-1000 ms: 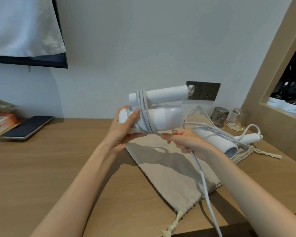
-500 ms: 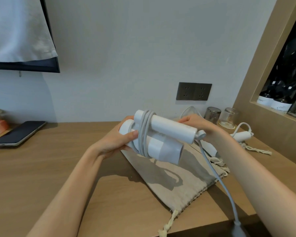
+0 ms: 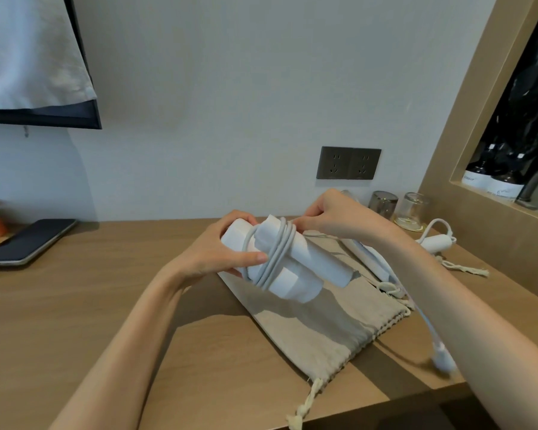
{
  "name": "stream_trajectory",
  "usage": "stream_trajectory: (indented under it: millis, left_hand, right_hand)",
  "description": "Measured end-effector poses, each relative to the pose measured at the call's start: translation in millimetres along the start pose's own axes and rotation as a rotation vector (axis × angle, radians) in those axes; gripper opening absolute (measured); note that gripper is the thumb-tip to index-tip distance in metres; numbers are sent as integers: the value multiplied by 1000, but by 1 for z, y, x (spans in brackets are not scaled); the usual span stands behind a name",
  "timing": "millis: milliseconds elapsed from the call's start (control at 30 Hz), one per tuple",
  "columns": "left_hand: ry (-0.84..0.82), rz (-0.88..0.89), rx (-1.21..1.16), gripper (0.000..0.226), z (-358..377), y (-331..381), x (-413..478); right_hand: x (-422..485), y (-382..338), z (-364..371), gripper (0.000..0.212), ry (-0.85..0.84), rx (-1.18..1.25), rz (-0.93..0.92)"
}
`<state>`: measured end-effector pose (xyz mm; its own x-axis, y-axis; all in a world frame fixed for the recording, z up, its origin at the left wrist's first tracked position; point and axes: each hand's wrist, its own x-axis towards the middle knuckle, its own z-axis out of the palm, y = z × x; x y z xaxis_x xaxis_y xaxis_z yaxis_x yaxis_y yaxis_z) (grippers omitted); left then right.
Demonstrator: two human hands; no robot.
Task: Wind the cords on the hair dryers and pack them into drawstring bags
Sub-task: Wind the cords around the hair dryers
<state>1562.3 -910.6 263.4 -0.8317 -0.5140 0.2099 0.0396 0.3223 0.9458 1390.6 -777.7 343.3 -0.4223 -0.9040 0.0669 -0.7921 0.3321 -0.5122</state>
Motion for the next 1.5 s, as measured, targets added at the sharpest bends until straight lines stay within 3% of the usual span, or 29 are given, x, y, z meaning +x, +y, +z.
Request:
stream_trajectory:
  millis: [267,433,633,833,967,1100,1300,1500]
  left_hand:
    - [152,-36,-46,46,4,-6,4]
    - [236,-124,-136,44,5,-11,7]
    - [423,-225,-235,41,4,-22,12]
    - [506,-355,-273,45,-5,-34,13]
    - [553,-408,-279,44,-6,-40,18]
    - [590,-388,-238,45,-6,-44,24]
    - [649,-245,290,57,-11,-60,19]
    - [457,-41,719,48,-7,-63,16]
  right_hand:
    - [5,-5,1,24,142,-64,-151]
    - [11,-10,8,33,281,-296,-233]
    - [10,-18,31,41,286,-518,-371]
    - [16,-10,72,4,403,-712,-513]
    - [30,9,104,43,492,-663,-582]
    - [38,20,118,58,534,-668,-567]
    - [39,28,129,79,473,-589,-498]
    - [46,30,130,66,451,-493,-460]
